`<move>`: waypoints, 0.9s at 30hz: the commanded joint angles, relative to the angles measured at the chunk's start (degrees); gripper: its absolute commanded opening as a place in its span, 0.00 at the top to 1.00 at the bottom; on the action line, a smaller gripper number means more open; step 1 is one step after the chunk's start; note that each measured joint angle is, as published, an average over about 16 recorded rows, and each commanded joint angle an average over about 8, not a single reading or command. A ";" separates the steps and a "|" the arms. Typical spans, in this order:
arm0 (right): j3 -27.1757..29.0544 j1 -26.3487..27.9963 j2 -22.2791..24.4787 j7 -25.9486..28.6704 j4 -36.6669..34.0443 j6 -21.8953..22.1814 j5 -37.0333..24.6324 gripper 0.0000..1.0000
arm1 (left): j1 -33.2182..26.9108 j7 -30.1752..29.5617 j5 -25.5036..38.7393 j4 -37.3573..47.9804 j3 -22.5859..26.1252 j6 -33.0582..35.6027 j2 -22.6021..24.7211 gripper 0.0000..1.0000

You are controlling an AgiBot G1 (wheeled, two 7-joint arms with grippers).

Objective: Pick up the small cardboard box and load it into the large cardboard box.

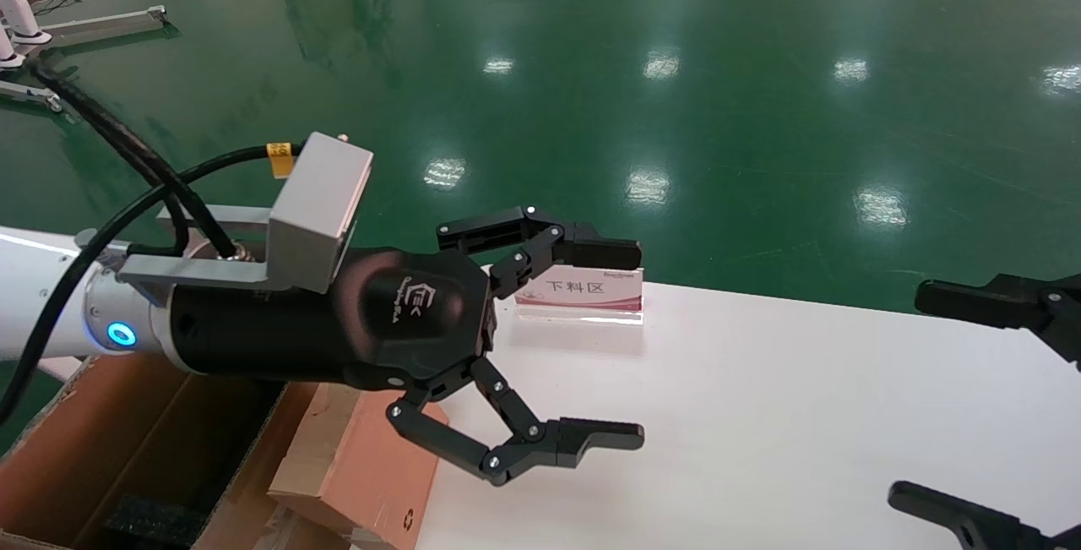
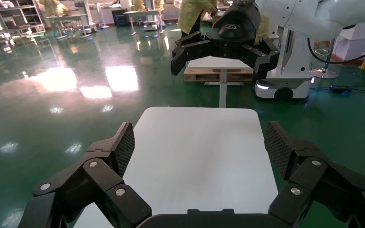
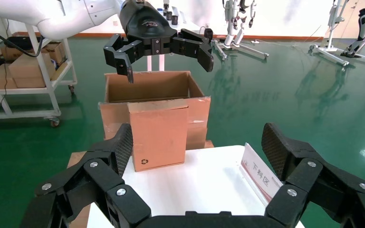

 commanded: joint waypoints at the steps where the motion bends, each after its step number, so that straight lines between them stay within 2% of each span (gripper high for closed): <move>1: 0.00 0.00 0.00 0.00 0.00 0.00 0.00 0.00 | 0.00 0.00 0.00 0.00 0.00 0.00 0.00 0.00; 19: 0.00 0.00 0.00 0.00 0.00 0.00 0.00 0.00 | -0.20 -0.11 0.50 -0.06 0.24 -0.03 -0.42 0.00; 27: 0.00 0.00 0.00 0.00 0.00 0.00 0.00 0.00 | -2.34 -1.77 3.91 -0.28 2.59 -0.51 -2.44 0.00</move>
